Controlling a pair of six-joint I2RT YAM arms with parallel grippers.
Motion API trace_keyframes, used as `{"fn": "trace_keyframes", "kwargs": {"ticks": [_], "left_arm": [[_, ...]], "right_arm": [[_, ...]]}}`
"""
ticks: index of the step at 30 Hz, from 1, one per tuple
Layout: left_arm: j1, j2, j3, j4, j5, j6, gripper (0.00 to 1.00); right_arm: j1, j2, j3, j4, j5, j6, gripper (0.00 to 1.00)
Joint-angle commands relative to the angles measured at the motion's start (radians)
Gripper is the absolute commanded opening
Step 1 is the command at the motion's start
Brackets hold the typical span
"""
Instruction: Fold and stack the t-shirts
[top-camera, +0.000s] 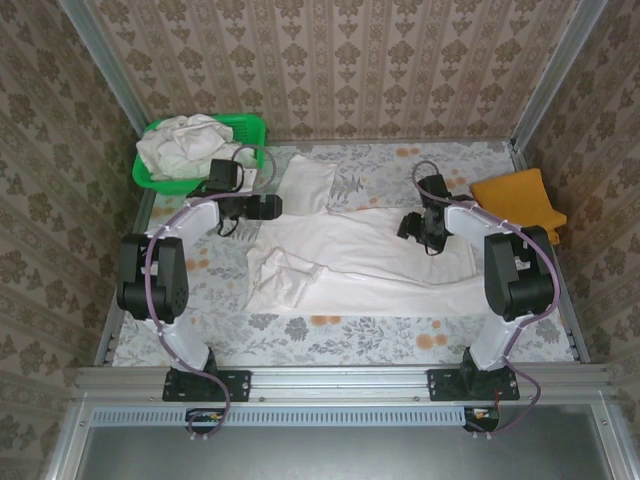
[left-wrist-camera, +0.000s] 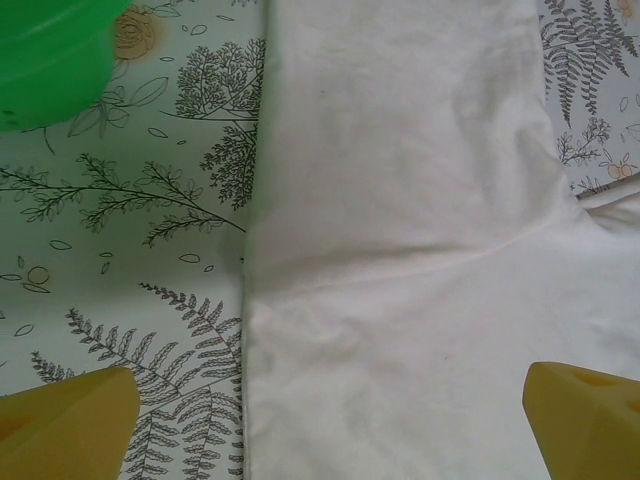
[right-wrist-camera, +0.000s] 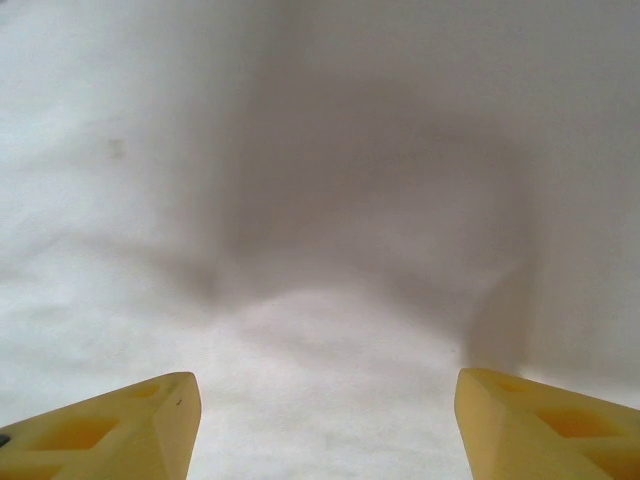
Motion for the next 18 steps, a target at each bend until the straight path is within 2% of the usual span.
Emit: {"fn": "trace_keyframes", "kwargs": {"ticks": [1, 5, 10, 14, 18], "left_arm": [[0.012, -0.039, -0.014, 0.043, -0.004, -0.009, 1.0], [0.016, -0.023, -0.009, 0.057, 0.005, -0.022, 1.0], [0.019, 0.01, 0.021, 0.047, 0.049, 0.012, 1.0], [0.013, 0.058, 0.075, 0.019, 0.114, 0.128, 1.0], [0.004, 0.125, 0.171, -0.053, 0.125, 0.257, 1.0]], "right_arm": [[0.047, 0.003, 0.066, -0.031, -0.047, -0.107, 0.73], [0.117, 0.123, 0.146, -0.048, -0.076, -0.091, 0.74], [0.093, 0.174, 0.131, -0.031, -0.077, -0.052, 0.75], [0.051, 0.158, 0.093, -0.034, -0.049, -0.043, 0.75], [0.039, 0.117, 0.054, -0.031, -0.045, -0.049, 0.74]]}}
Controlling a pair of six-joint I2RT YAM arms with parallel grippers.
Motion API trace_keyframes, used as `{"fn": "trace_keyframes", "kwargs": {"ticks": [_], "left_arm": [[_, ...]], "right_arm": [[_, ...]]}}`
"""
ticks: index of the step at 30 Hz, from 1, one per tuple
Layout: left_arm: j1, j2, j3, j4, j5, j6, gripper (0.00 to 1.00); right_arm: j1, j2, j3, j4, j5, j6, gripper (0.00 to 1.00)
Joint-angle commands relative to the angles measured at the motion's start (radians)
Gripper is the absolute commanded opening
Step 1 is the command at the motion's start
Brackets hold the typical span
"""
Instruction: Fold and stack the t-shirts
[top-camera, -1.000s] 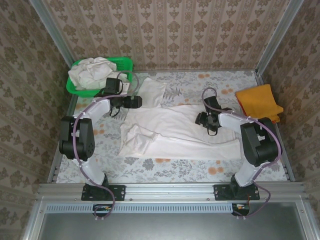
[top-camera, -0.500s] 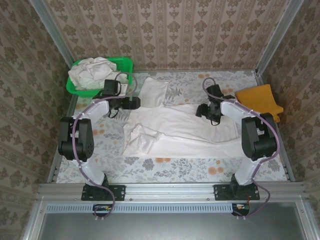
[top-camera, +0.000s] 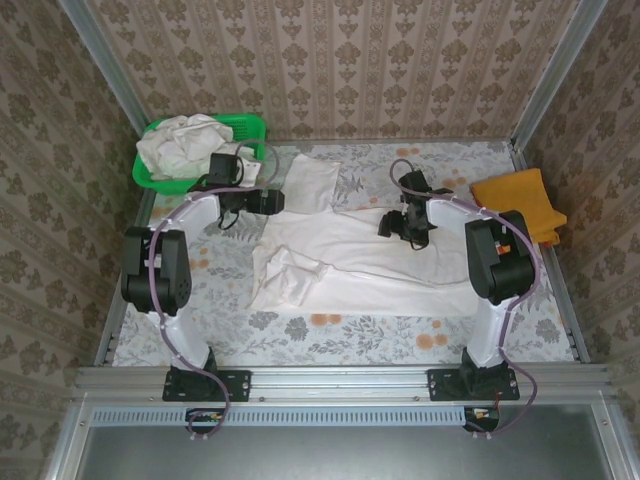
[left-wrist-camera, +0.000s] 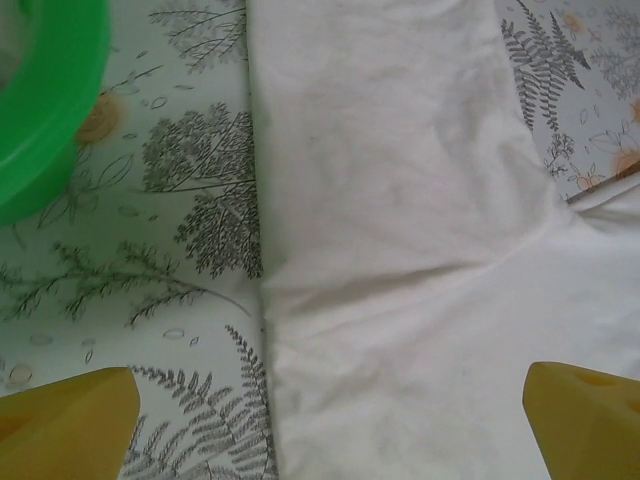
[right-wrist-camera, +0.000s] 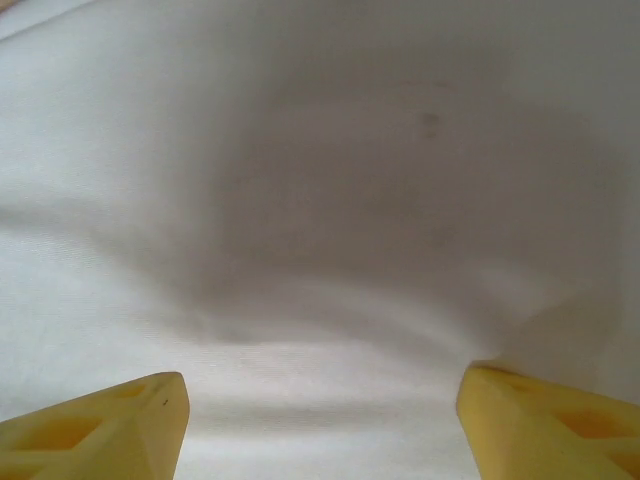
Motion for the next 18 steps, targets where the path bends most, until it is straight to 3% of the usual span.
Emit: {"fn": "trace_keyframes", "kwargs": {"ticks": [1, 6, 9, 14, 18], "left_arm": [[-0.005, 0.063, 0.103, -0.086, 0.048, 0.155, 1.0], [-0.024, 0.203, 0.314, -0.258, 0.082, 0.292, 0.96], [-0.046, 0.279, 0.439, -0.35, 0.074, 0.349, 0.84], [-0.081, 0.415, 0.622, -0.453, 0.029, 0.368, 0.75], [-0.086, 0.512, 0.753, -0.511, -0.017, 0.294, 0.69]], "right_arm": [[-0.01, -0.038, -0.049, -0.044, 0.026, -0.001, 0.74], [-0.008, -0.133, -0.074, 0.036, -0.03, -0.002, 0.74], [-0.006, -0.192, -0.08, 0.054, -0.036, -0.003, 0.74], [-0.006, -0.265, -0.093, 0.055, -0.033, -0.002, 0.74], [-0.006, -0.308, -0.107, 0.046, -0.022, -0.006, 0.74]]}}
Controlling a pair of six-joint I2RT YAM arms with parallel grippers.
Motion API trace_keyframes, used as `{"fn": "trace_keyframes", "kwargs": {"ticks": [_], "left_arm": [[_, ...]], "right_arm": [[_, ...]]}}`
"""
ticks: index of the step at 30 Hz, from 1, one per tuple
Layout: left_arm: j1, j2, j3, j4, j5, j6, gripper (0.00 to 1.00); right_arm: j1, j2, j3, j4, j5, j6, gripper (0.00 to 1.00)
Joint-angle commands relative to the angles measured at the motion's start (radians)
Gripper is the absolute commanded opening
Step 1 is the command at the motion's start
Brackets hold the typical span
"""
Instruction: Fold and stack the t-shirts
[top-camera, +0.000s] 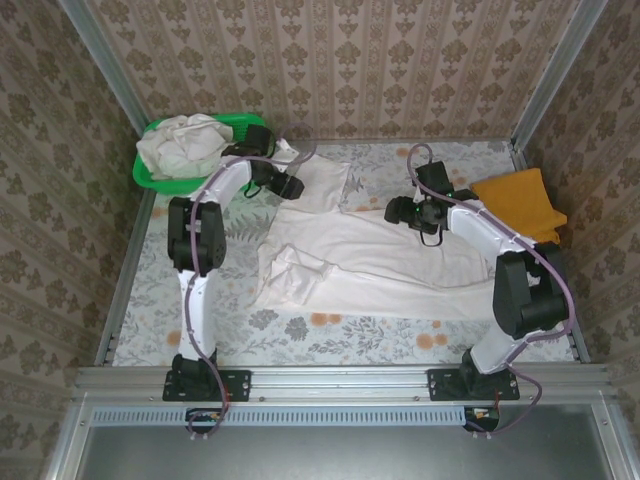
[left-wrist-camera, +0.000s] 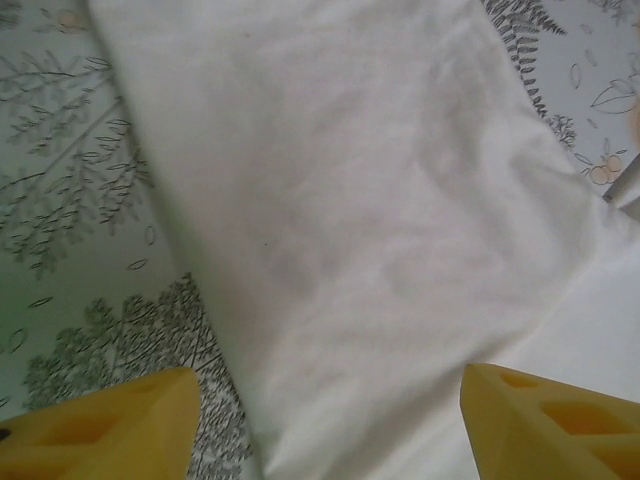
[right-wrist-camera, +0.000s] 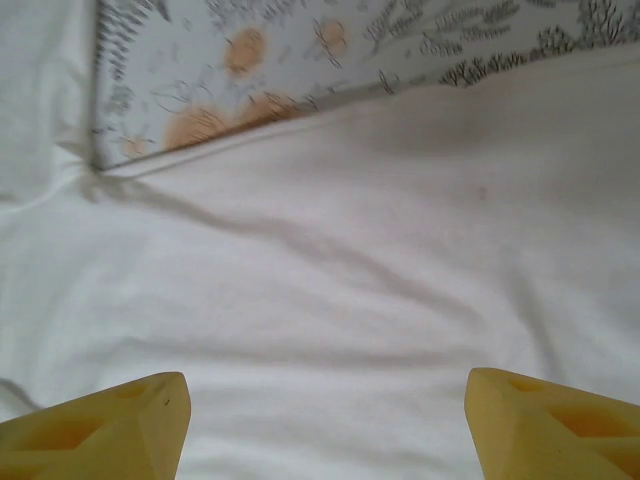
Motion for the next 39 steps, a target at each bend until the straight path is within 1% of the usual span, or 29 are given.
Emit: {"fn": "trace_keyframes", "kwargs": {"ticks": [1, 4, 9, 12, 17, 30, 36, 39], "left_arm": [[0.006, 0.06, 0.086, -0.102, -0.043, -0.046, 0.69], [0.005, 0.093, 0.118, -0.101, -0.06, -0.074, 0.63], [0.003, 0.163, 0.221, -0.188, -0.119, -0.09, 0.63], [0.002, 0.182, 0.254, -0.215, -0.114, -0.083, 0.62], [-0.005, 0.227, 0.327, -0.28, -0.113, -0.073, 0.55], [-0.009, 0.315, 0.453, -0.398, -0.145, -0.096, 0.52], [-0.015, 0.354, 0.52, -0.445, -0.158, -0.091, 0.46], [-0.022, 0.364, 0.535, -0.465, -0.159, -0.085, 0.45]], "right_arm": [[0.004, -0.041, -0.032, -0.008, 0.003, -0.009, 0.74], [0.004, -0.067, -0.049, -0.009, 0.013, -0.013, 0.74], [0.001, -0.089, -0.065, -0.009, 0.022, -0.017, 0.74], [0.0, -0.095, -0.073, -0.007, 0.022, -0.012, 0.74], [0.0, -0.095, -0.079, 0.0, 0.022, -0.006, 0.74], [-0.002, -0.087, -0.088, 0.013, 0.012, 0.002, 0.74], [-0.002, -0.083, -0.086, 0.016, 0.007, 0.008, 0.74], [-0.003, -0.083, -0.085, 0.016, 0.012, 0.007, 0.74]]}}
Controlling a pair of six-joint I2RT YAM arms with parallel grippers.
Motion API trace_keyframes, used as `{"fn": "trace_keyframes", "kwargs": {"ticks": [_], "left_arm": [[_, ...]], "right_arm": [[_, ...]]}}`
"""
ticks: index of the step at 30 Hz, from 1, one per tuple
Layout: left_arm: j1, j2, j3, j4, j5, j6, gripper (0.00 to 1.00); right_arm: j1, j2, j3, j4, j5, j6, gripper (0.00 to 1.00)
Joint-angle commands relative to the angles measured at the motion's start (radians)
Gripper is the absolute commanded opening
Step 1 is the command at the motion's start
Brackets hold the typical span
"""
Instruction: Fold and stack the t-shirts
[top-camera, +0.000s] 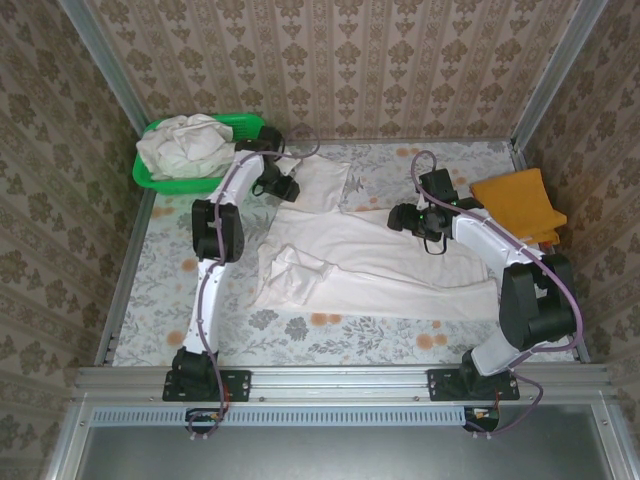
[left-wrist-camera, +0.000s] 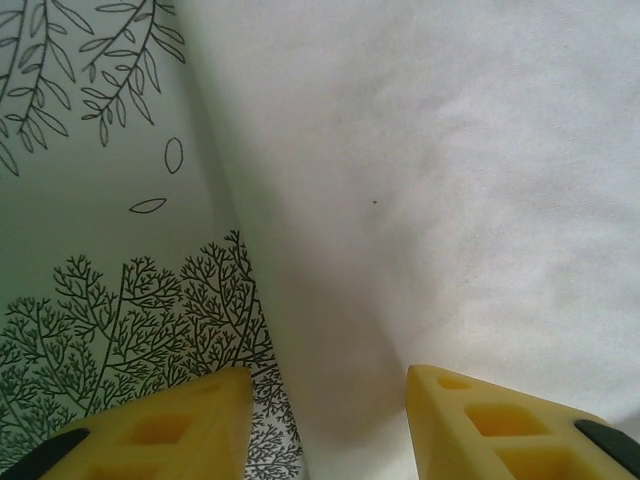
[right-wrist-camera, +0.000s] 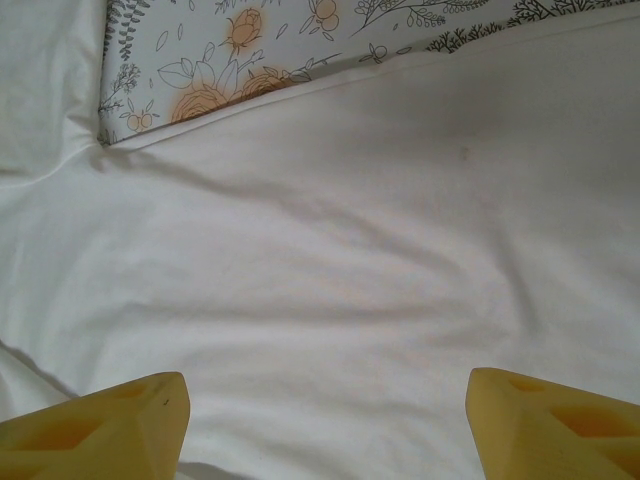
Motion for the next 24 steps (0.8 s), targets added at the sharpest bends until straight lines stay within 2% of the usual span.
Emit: {"fn": "trace_keyframes", "kwargs": {"ticks": [1, 4, 12, 15, 20, 22, 24], "left_arm": [[-0.012, 0.031, 0.03, -0.071, -0.008, 0.008, 0.45], [-0.019, 0.034, 0.028, -0.079, -0.022, 0.011, 0.37], [-0.019, 0.035, 0.023, -0.091, -0.036, 0.018, 0.1], [-0.019, 0.023, 0.006, -0.076, -0.033, 0.024, 0.01], [-0.018, -0.029, -0.067, -0.004, -0.006, 0.035, 0.0], [-0.015, -0.056, -0.103, 0.031, 0.026, 0.042, 0.0], [-0.012, -0.081, -0.135, 0.064, 0.061, 0.043, 0.0]], "right_arm": [[-0.005, -0.014, -0.006, 0.014, 0.012, 0.006, 0.74], [-0.008, -0.012, -0.005, 0.015, 0.014, 0.007, 0.74], [-0.015, 0.0, -0.005, 0.03, 0.012, 0.015, 0.74], [-0.023, -0.004, 0.004, 0.027, 0.071, 0.012, 0.74], [-0.08, -0.003, 0.016, 0.043, 0.227, 0.012, 0.77], [-0.128, 0.008, 0.012, 0.068, 0.235, 0.023, 0.77], [-0.182, 0.033, 0.019, 0.077, 0.211, 0.028, 0.71]]}}
